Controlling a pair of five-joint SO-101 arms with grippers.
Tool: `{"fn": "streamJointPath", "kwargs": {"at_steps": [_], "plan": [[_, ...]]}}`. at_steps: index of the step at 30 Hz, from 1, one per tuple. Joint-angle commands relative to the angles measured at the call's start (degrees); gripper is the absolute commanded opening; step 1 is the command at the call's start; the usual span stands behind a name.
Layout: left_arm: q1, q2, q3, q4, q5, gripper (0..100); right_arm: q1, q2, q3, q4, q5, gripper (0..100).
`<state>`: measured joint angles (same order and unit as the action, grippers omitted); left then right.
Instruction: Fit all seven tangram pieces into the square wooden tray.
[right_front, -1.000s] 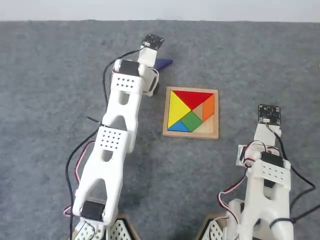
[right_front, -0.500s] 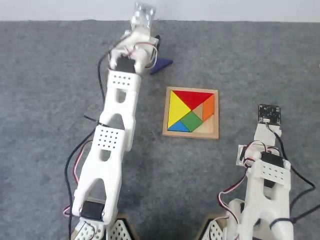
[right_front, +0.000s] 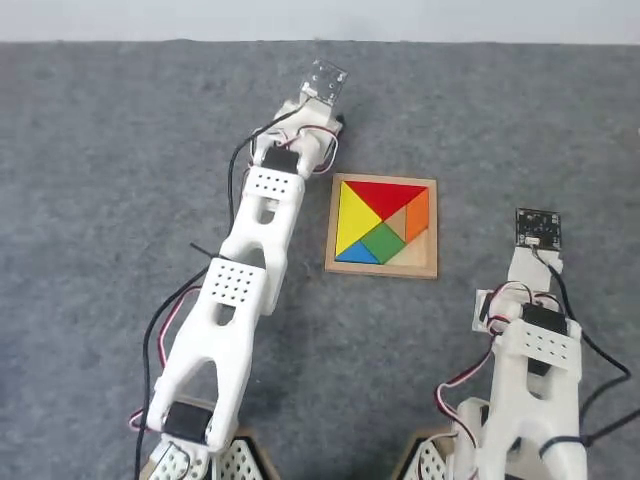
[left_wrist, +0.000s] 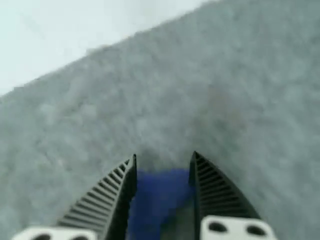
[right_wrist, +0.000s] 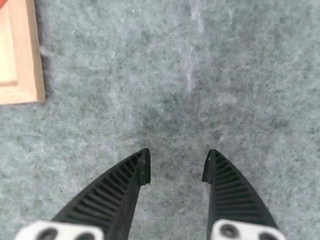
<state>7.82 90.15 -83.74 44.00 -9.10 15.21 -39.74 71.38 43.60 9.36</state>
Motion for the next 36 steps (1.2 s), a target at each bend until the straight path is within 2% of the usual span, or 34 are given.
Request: {"fn": "streamJointPath", "kwargs": {"at_steps": [1,16,19,21,24,32,34,36], "plan": [[0.44,-4.66,-0.84,13.98,-0.7,17,-0.4,-1.54,-0.44,-1.1,0.62,18.3],[0.88,-18.99,-0.92,56.7,-0.7,17,-0.4,-1.54,-0.44,-1.1,0.53,18.3],[-1.14,-24.09,-0.92,56.44,-0.97,17,-0.4,-1.54,-0.44,-1.1,0.53,18.3],[-2.73,-27.16,-2.68,53.19,-1.05,17,-0.4,-1.54,-0.44,-1.1,0.53,18.3],[-5.45,-28.57,-4.88,42.46,-0.79,17,-0.4,-1.54,-0.44,-1.1,0.53,18.3],[-5.89,-16.62,3.56,-2.55,-0.97,17,-0.4,-1.54,-0.44,-1.1,0.53,18.3],[-4.84,-12.4,4.09,-8.09,-0.97,17,-0.4,-1.54,-0.44,-1.1,0.53,18.3],[-3.69,-8.88,4.09,-9.49,-1.05,17,-0.4,-1.54,-0.44,-1.1,0.53,18.3]]}}
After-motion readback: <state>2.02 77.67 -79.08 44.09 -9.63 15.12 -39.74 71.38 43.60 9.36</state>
